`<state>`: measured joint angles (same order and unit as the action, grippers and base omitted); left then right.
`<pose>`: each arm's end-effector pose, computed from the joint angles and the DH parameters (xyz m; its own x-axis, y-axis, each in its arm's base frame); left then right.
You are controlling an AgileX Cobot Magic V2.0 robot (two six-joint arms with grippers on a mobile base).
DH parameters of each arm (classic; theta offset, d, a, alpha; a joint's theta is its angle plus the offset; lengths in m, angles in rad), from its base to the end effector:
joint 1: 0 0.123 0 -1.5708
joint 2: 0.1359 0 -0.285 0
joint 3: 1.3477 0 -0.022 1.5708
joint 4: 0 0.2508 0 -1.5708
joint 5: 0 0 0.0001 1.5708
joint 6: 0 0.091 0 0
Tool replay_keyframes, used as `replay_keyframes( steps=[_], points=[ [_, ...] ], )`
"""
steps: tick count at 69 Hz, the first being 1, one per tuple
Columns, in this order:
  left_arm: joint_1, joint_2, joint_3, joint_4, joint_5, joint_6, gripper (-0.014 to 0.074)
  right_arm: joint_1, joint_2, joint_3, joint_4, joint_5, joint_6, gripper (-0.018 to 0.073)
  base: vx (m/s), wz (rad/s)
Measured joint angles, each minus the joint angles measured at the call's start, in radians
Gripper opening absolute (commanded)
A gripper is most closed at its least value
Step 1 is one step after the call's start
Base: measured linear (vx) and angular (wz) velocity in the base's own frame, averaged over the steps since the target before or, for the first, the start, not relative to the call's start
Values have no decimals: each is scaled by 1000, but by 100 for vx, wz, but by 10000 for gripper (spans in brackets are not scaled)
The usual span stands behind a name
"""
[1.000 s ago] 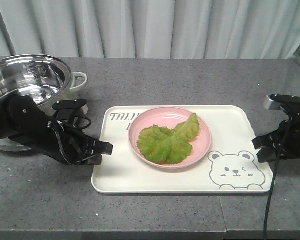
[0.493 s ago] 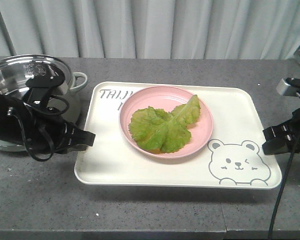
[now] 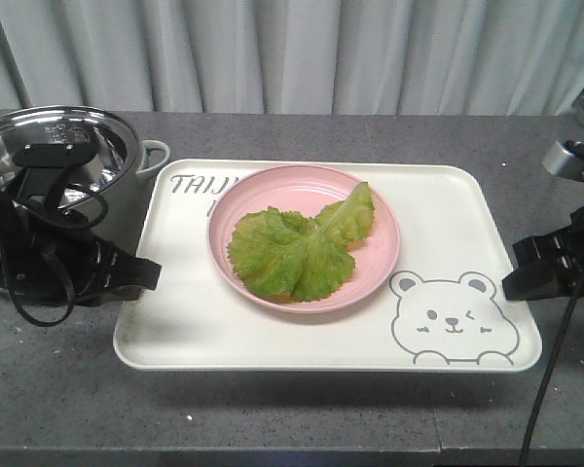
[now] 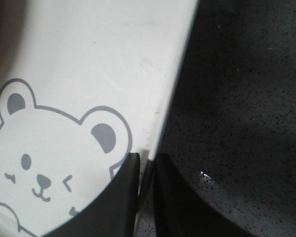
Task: Transfer vegetables to tray and serve
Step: 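Lift the cream tray with both grippers toward the robot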
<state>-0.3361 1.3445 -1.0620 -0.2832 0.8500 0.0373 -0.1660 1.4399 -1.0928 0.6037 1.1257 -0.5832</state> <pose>0.2492 -0.1073 0.3036 -0.8622 0.1439 -0.4857 0.2978 0.9196 -0.2562 0.2738 0.0014 0.2894 -0.9135 -0.0998 -0.3944 -0.2673 0.8780 0.3970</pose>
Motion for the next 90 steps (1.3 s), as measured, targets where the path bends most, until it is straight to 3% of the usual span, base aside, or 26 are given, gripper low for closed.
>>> replay_keyframes(
  steps=[90],
  points=[
    [0,0,0,2,4,-3,-6,0,0,1,1,4,2,-3,0,0]
  ],
)
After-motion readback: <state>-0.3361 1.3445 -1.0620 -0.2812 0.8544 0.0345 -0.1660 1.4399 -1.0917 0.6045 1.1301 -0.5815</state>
